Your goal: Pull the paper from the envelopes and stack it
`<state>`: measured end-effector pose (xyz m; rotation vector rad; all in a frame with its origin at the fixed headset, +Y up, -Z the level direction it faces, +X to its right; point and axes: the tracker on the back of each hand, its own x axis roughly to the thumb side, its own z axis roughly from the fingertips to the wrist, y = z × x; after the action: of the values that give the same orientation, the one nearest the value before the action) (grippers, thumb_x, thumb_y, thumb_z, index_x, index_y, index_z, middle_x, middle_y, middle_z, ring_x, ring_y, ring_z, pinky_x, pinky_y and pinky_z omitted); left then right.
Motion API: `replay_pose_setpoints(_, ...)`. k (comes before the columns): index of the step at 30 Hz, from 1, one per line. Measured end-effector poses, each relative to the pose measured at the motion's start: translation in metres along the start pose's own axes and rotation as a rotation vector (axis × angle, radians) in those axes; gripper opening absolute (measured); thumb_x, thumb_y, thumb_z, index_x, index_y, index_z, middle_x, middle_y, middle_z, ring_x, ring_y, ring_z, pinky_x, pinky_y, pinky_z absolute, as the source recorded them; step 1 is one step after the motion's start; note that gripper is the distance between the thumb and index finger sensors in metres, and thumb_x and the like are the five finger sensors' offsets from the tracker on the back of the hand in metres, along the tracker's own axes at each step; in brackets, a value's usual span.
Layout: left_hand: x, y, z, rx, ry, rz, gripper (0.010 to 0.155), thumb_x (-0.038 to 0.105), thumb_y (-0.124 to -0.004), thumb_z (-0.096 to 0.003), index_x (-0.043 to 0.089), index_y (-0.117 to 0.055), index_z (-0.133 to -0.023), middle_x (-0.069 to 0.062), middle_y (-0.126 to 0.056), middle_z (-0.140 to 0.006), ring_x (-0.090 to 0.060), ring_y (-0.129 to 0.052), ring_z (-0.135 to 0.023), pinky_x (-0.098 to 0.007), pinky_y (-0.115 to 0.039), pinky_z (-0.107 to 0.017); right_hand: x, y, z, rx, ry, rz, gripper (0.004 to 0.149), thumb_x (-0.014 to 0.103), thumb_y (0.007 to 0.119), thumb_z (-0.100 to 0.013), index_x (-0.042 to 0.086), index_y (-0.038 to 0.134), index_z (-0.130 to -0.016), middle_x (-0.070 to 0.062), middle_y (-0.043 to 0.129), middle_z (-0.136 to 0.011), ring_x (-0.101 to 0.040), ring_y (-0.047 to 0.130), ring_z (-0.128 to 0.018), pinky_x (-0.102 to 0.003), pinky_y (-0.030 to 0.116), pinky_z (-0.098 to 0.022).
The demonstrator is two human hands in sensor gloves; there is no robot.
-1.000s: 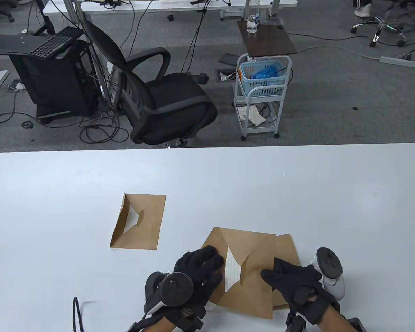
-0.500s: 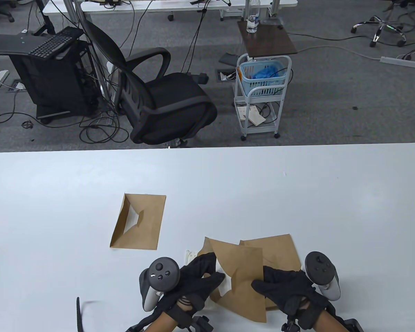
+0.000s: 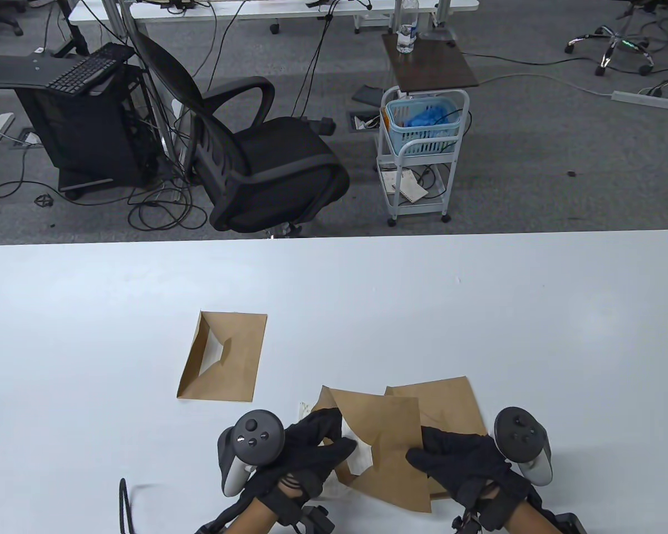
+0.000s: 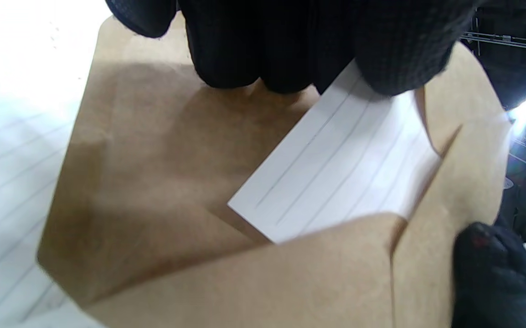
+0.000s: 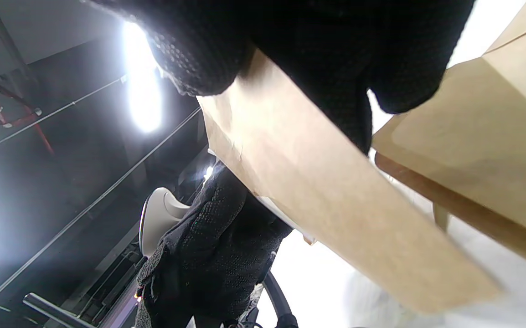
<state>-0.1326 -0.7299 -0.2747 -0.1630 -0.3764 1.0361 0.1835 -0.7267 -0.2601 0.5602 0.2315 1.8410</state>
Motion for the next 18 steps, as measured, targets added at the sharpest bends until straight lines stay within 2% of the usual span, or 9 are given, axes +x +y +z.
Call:
replay_pose_setpoints(4,-0.007,0.009,0.000,0.013,0.035,-0.023,0.036,0.040,-0.087,-0.0489,0.028,-0.087,-0.083,-0.005,-0.080,-0.098,-0.036,-0.083,-0.092,-0.062,-0.057,-0.071,-0.002,-0.008,0.002,-0.035,0.013,0.003,0.044,0.030,0.082,-0.051,0.018,0.081,-0.093,-0.009,0.099,-0.077,-0.025,0.109,-0.048,-0.048,0.082,-0.051)
replay_pose_setpoints(8,-0.013,0.023,0.000,0.025,0.073,-0.061,0.035,0.041,-0.085,-0.0496,0.031,-0.089,-0.083,-0.004,-0.092,-0.084,-0.031,-0.096,-0.079,-0.060,-0.065,-0.067,-0.001,-0.018,0.005,-0.068,0.001,-0.014,0.044,0.030,0.082,-0.051,0.018,0.081,-0.093,-0.009,0.099,-0.077,-0.025,0.109,-0.048,-0.049,0.082,-0.051)
replay_pose_setpoints(13,-0.025,0.048,0.001,0.157,0.126,-0.115,0.036,0.040,-0.086,-0.0491,0.031,-0.090,-0.083,0.001,-0.101,-0.066,-0.024,-0.105,-0.061,-0.057,-0.070,-0.064,-0.002,-0.044,0.011,-0.171,-0.005,-0.021,0.044,0.030,0.081,-0.051,0.017,0.081,-0.093,-0.009,0.099,-0.076,-0.025,0.109,-0.048,-0.049,0.082,-0.052)
replay_pose_setpoints(18,-0.037,0.070,0.003,0.219,0.191,-0.149,0.036,0.039,-0.086,-0.0488,0.029,-0.091,-0.083,0.001,-0.103,-0.061,-0.023,-0.108,-0.055,-0.055,-0.074,-0.061,-0.006,-0.075,0.022,-0.307,0.003,-0.058,0.044,0.030,0.081,-0.051,0.017,0.081,-0.093,-0.009,0.099,-0.076,-0.025,0.109,-0.048,-0.049,0.081,-0.052)
